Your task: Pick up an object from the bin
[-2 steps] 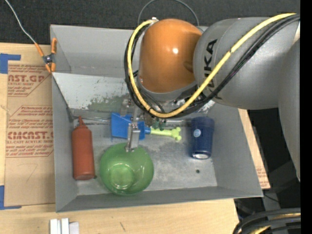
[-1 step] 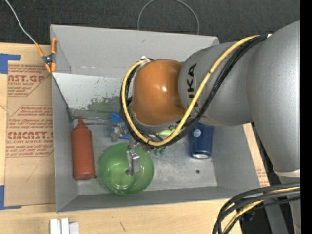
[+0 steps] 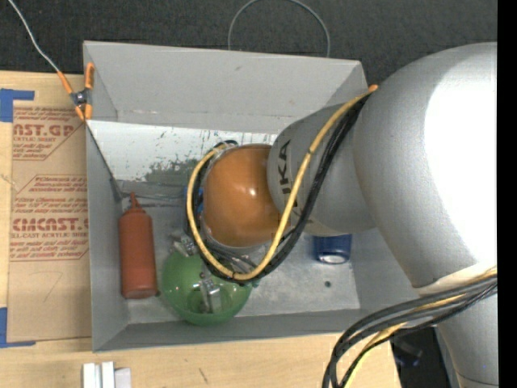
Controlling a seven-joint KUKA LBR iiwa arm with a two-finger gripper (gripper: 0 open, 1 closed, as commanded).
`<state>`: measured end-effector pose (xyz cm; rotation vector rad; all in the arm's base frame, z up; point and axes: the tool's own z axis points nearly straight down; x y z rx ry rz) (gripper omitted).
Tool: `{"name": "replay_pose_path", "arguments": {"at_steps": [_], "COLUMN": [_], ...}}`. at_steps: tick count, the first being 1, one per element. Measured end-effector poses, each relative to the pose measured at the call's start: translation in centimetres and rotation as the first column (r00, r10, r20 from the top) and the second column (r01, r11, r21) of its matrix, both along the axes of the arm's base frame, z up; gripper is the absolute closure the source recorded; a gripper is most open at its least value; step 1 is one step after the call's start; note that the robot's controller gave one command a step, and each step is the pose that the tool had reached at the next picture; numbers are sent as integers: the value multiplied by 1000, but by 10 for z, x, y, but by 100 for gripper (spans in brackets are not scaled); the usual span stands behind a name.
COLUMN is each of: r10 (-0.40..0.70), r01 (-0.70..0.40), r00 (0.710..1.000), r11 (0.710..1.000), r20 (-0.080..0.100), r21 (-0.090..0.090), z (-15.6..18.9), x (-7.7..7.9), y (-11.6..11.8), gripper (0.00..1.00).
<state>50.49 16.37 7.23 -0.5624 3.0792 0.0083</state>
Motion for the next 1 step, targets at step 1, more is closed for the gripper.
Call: {"name": "replay_pose_path", "arguments": {"at_steps": [1], "r10": [533], "r01": [-533], "r00": [846], "r11": [846], "r20": [-3], "r21": [-4], "z": [0], "x": [18], "y": [7], "gripper": [0]}}
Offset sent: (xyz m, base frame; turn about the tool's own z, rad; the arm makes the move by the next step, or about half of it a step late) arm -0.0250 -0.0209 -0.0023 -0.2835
